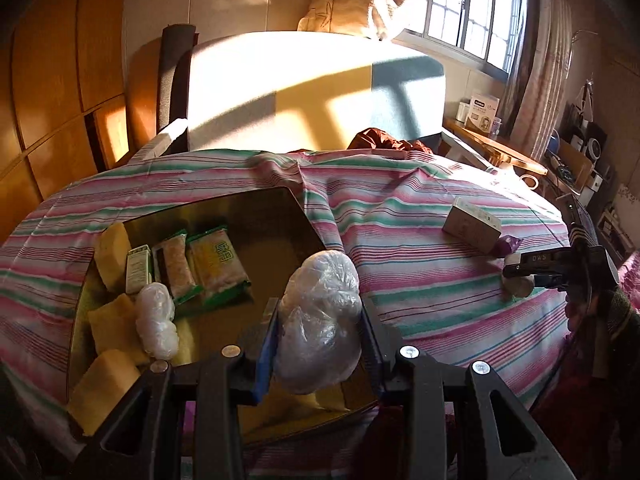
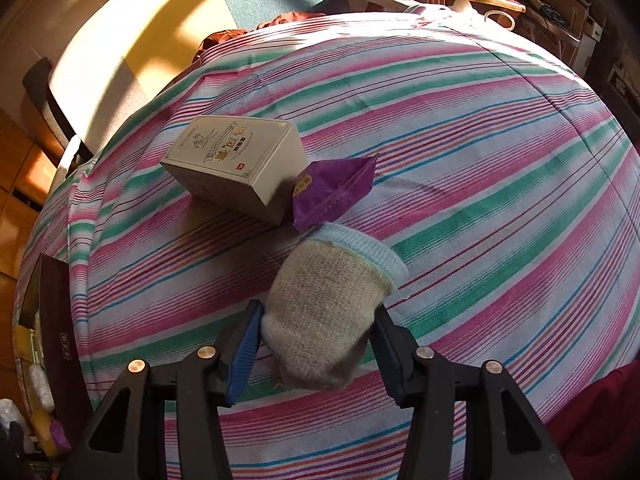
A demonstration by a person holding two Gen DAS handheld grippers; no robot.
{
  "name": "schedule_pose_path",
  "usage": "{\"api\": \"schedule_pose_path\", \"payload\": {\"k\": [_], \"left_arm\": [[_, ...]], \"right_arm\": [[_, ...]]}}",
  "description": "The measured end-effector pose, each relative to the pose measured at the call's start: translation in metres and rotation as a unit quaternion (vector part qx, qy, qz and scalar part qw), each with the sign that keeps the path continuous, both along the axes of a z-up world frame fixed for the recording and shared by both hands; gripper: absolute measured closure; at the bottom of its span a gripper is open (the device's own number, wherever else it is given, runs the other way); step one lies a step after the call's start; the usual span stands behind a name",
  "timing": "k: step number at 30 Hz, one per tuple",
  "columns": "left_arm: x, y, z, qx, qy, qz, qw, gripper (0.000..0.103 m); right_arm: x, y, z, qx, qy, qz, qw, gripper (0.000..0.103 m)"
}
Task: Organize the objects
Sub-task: 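Carry the plastic-wrapped ball into the gold tray and open the left tool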
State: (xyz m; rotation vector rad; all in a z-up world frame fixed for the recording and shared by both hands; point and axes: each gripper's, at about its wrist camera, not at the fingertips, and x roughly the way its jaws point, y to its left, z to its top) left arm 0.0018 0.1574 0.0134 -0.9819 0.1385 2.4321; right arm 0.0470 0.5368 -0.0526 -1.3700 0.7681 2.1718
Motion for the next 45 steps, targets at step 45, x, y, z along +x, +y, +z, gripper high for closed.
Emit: {"api": "schedule_pose_path", "payload": {"k": [45], "left_arm": [[-0.026, -0.097, -0.039, 0.035, -0.095, 0.095, 0.9903, 0.065]], "right_arm": [[-0.027, -0.068, 0.000, 0.048, -0.011, 0.163, 0.985, 0.050]]}}
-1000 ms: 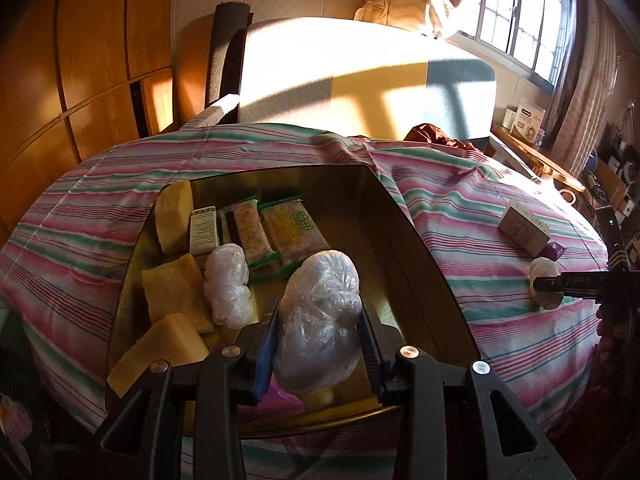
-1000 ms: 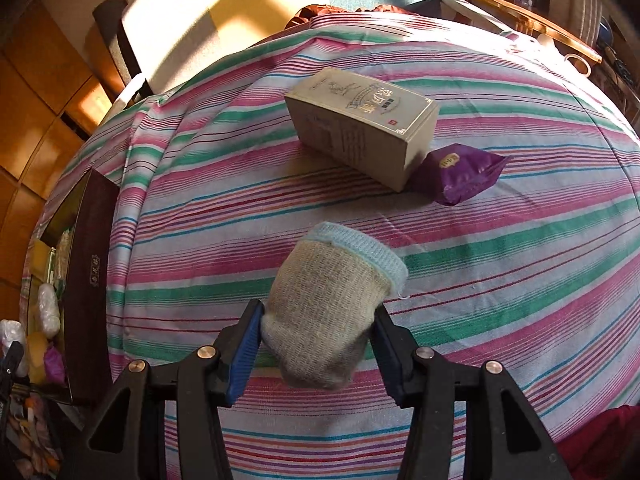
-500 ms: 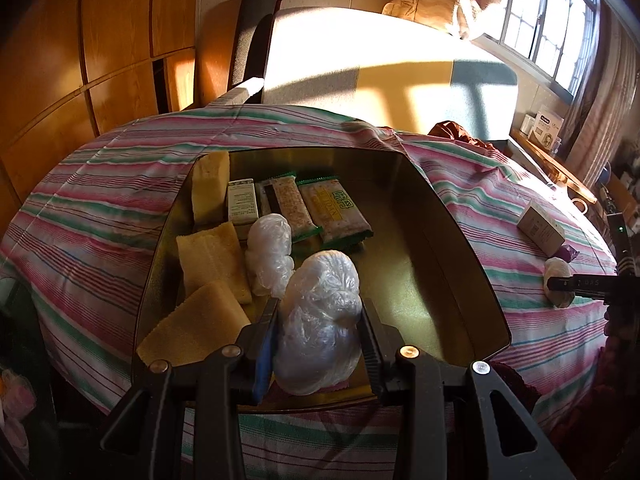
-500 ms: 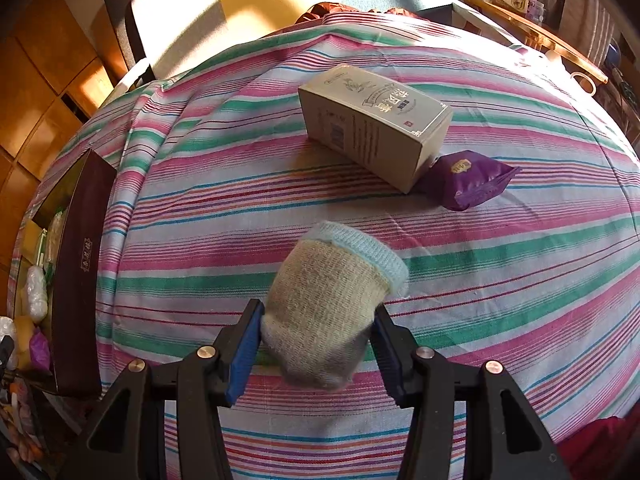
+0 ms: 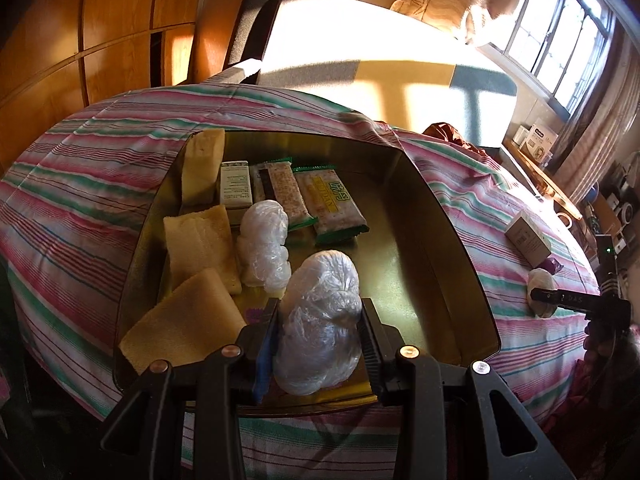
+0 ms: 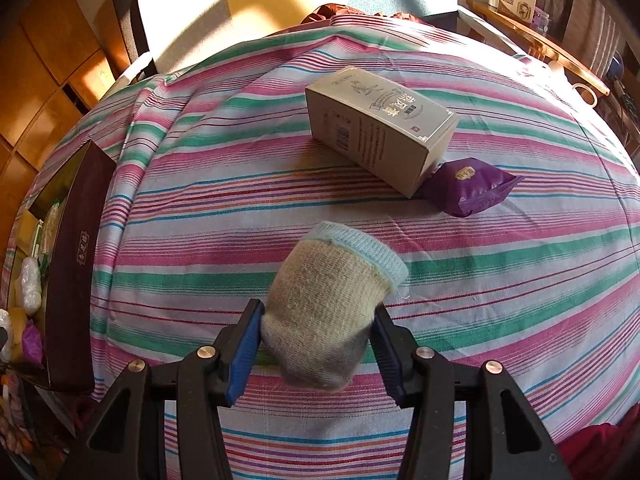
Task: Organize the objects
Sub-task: 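Carry the plastic-wrapped ball into the gold tray and open the left tool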
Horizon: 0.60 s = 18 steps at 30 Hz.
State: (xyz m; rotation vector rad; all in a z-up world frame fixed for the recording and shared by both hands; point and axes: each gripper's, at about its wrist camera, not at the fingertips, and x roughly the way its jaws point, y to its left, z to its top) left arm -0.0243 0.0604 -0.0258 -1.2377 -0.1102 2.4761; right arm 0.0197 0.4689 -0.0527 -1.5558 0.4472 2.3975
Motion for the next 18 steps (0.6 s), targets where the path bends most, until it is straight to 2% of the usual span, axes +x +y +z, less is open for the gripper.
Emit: {"api": "schedule_pose_path", "payload": {"k": [5, 9, 13, 18], "left_arm": [[-0.017, 0.017, 0.001, -0.005, 0.001, -0.005, 1.0000, 0.065], [-0.036, 0.030, 0.003, -0.026, 0.011, -0.011, 0.9996, 0.064], [-0.054, 0.040, -0.012, -0.061, 0.004, -0.009, 0.9981, 0.060], [-0.062, 0.037, -0.029, -0.085, -0.001, 0.001, 0.9964, 0.059]], "right_arm": [[0.000, 0.000, 0.000, 0.003, 0.000, 0.002, 1.000, 0.050], [0.000, -0.001, 0.000, 0.006, -0.001, 0.003, 1.000, 0.050], [-0.001, -0.002, 0.000, 0.008, -0.001, 0.004, 1.000, 0.050], [-0.002, -0.002, -0.001, 0.011, -0.002, 0.006, 1.000, 0.050]]}}
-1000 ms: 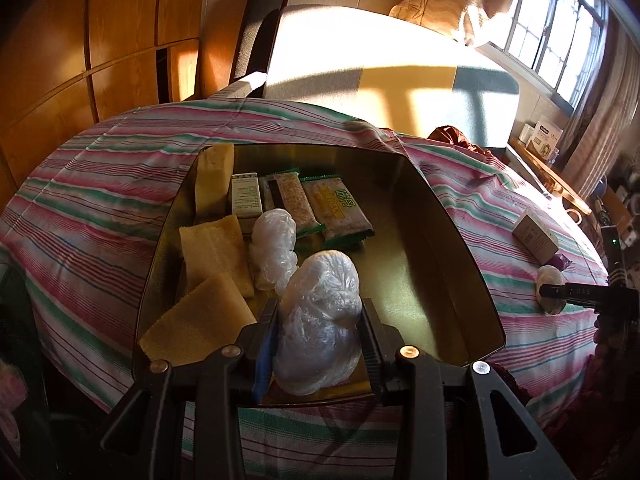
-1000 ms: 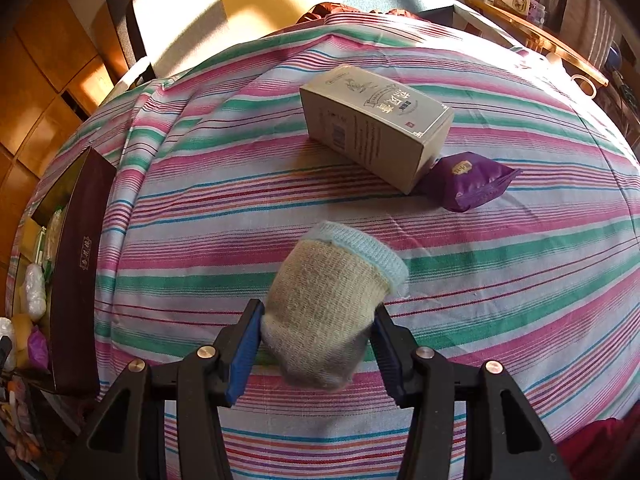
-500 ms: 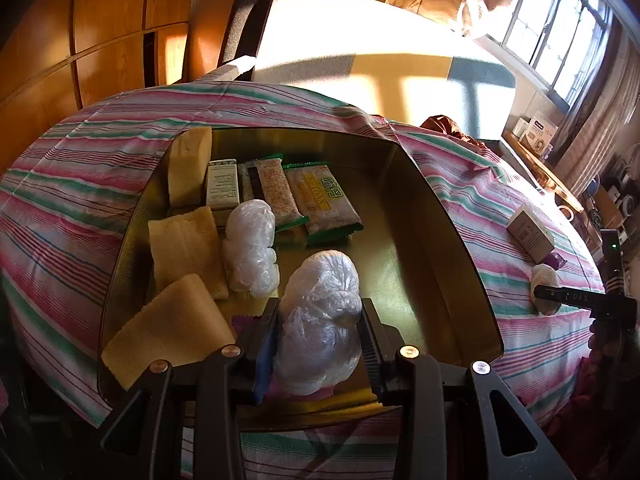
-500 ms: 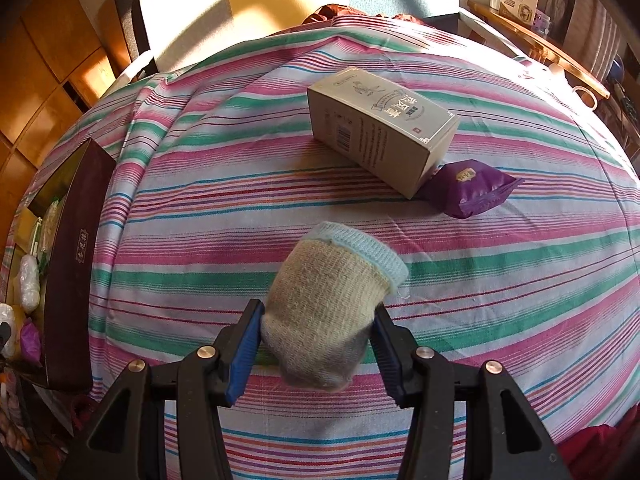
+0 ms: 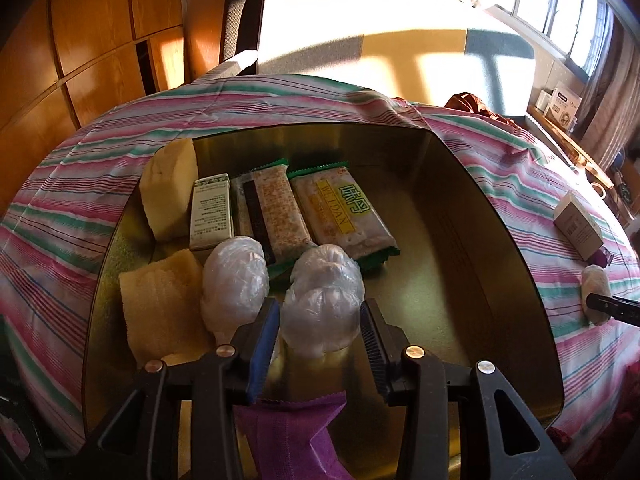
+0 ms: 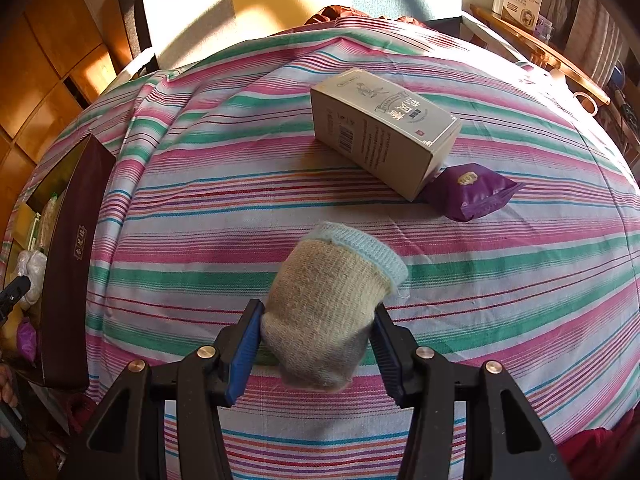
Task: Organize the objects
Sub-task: 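Carry the plastic-wrapped ball into the gold tray and open the left tool, then carry the beige sock roll into the tray and open the right tool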
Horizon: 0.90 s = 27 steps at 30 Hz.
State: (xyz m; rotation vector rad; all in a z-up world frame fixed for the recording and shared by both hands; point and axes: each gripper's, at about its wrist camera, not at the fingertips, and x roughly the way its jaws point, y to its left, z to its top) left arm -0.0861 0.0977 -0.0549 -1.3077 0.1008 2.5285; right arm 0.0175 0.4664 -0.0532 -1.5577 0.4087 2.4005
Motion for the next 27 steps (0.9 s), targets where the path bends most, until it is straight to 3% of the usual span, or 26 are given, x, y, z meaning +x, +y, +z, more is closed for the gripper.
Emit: {"api": "schedule_pose_path", "payload": {"k": [8, 12, 17, 21, 27], "left_arm": [[0.014, -0.011, 0.010, -0.007, 0.027, 0.010, 0.9996, 0.058], [0.031, -0.015, 0.027, -0.002, 0.054, 0.013, 0.9984, 0.048], [0.051, -0.020, 0.048, 0.005, 0.081, 0.013, 0.9966, 0.044], [0.059, -0.028, 0.058, 0.013, 0.087, 0.021, 0.9958, 0.042], [0.065, -0.041, 0.064, 0.016, 0.091, 0.036, 0.9950, 0.042]], "right_arm": [[-0.001, -0.001, 0.000, 0.003, 0.000, 0.001, 1.000, 0.050], [0.000, -0.003, 0.002, 0.011, 0.004, 0.002, 1.000, 0.050], [0.003, -0.011, 0.016, 0.001, 0.035, 0.012, 0.999, 0.051], [0.003, -0.042, 0.033, -0.018, 0.067, 0.041, 0.997, 0.050], [-0.016, -0.127, 0.062, -0.025, 0.110, 0.133, 0.985, 0.051]]}}
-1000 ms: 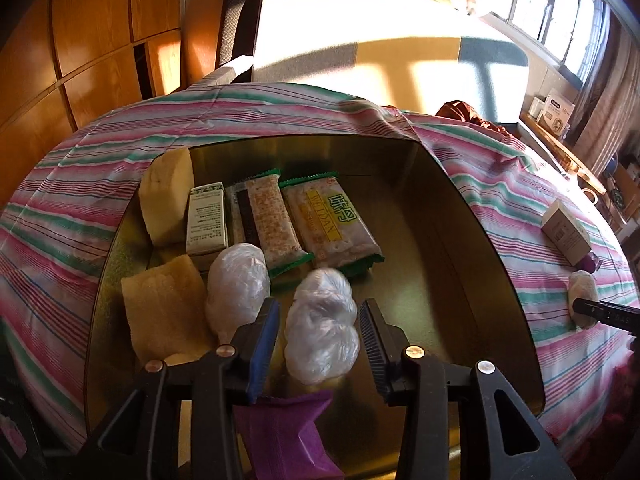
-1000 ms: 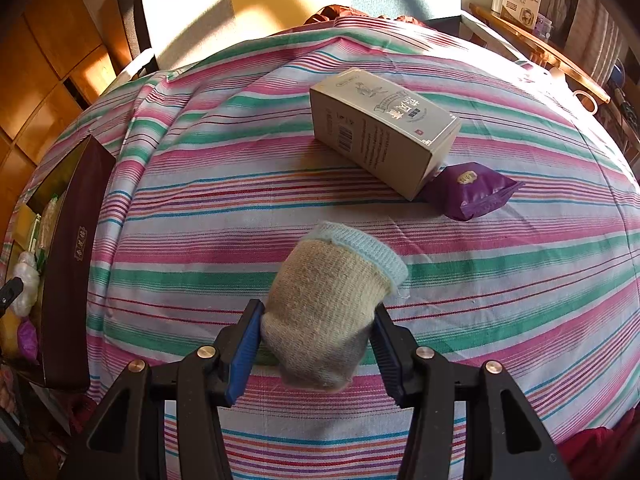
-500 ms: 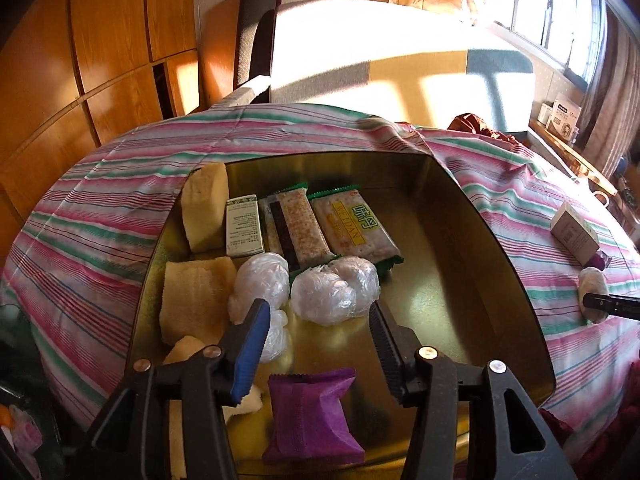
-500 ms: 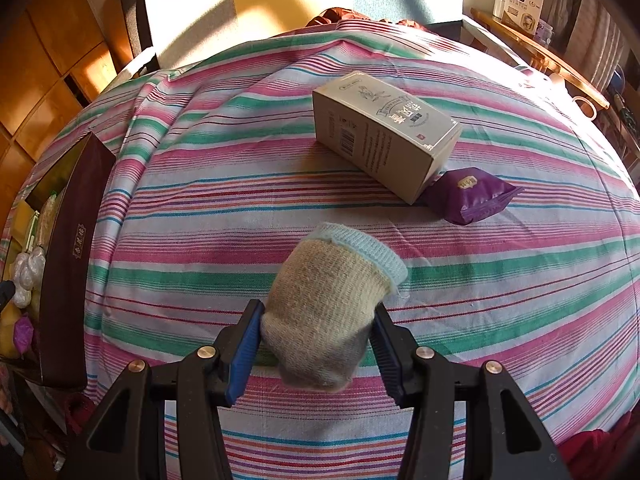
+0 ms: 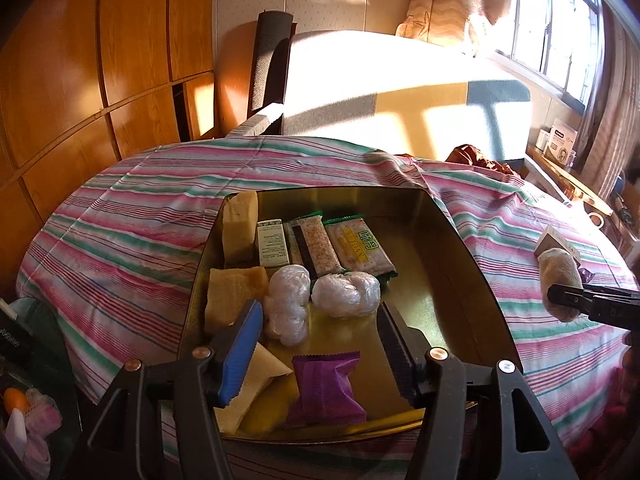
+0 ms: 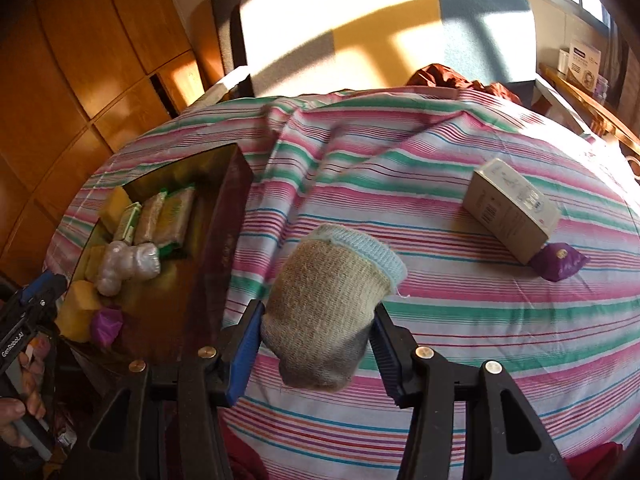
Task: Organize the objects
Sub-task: 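Carry the beige sock roll into the tray and open the right tool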
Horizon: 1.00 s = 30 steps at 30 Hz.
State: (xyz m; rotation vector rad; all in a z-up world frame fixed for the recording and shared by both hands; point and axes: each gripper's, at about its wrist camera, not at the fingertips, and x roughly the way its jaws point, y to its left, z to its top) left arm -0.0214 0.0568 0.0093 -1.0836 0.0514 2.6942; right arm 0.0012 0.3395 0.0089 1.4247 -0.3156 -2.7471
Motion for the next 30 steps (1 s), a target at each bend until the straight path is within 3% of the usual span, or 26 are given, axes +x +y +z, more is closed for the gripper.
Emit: {"api": "schedule_pose_path", "payload": {"k": [5, 14, 21, 30], "left_arm": [[0.003, -0.015, 0.004, -0.005, 0.006, 0.022, 0.9997, 0.042], [0.014, -0.035, 0.020, -0.036, 0.044, 0.060, 0.9965, 0.035], [0.018, -0.042, 0.025, -0.045, 0.056, 0.072, 0.9949, 0.033], [0.019, -0.041, 0.027, -0.047, 0.058, 0.074, 0.9945, 0.031]], "right_arm": [[-0.019, -0.069, 0.004, 0.002, 0.007, 0.076, 0.997, 0.050], [-0.045, -0.144, -0.041, 0.036, -0.045, 0.141, 0.988, 0.050], [-0.046, -0.160, -0.054, 0.029, -0.056, 0.158, 0.985, 0.047], [-0.034, -0.152, -0.034, 0.007, -0.025, 0.149, 0.989, 0.046]]}}
